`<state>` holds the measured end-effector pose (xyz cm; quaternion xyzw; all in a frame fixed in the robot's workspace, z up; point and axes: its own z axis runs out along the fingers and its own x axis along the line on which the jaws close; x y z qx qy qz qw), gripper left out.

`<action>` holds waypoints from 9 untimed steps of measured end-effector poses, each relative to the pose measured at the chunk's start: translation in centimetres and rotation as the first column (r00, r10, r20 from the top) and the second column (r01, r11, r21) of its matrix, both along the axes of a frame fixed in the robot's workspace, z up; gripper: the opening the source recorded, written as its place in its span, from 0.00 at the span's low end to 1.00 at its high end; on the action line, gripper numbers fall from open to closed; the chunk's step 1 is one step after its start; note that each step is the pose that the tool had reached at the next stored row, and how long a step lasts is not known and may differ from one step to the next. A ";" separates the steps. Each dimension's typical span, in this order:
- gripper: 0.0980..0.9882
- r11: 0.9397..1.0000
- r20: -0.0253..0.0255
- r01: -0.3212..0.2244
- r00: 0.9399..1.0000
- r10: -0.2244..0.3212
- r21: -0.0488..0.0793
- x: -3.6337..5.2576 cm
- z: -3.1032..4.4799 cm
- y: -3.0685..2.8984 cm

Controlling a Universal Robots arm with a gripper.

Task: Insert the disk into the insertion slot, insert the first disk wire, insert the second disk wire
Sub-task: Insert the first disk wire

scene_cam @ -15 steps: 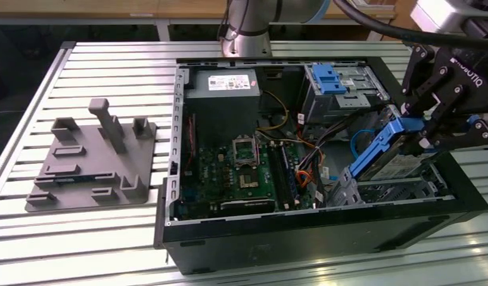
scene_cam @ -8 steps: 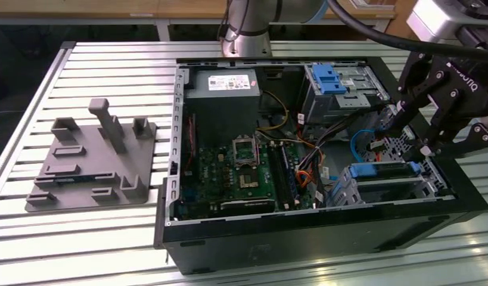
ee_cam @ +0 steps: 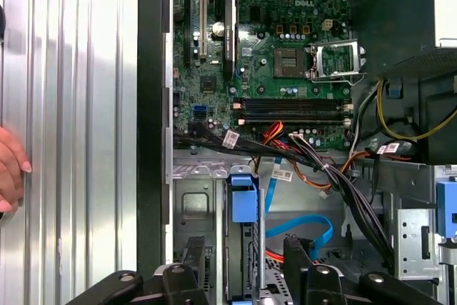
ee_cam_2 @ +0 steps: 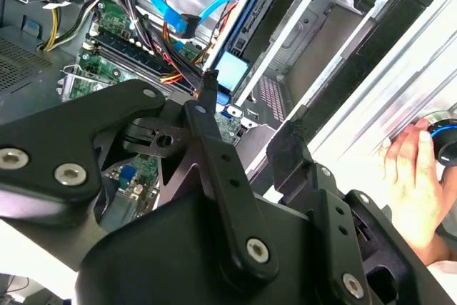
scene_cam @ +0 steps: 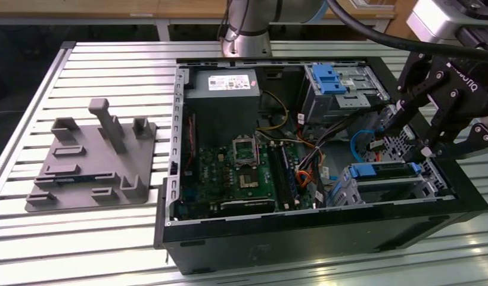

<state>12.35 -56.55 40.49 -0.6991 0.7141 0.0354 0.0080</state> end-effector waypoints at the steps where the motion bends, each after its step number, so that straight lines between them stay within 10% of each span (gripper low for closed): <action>1: 0.52 1.000 0.000 0.000 1.000 0.000 0.000 0.00 0.00 0.00; 9: 0.52 1.000 0.000 0.000 1.000 0.000 0.000 0.00 0.00 0.00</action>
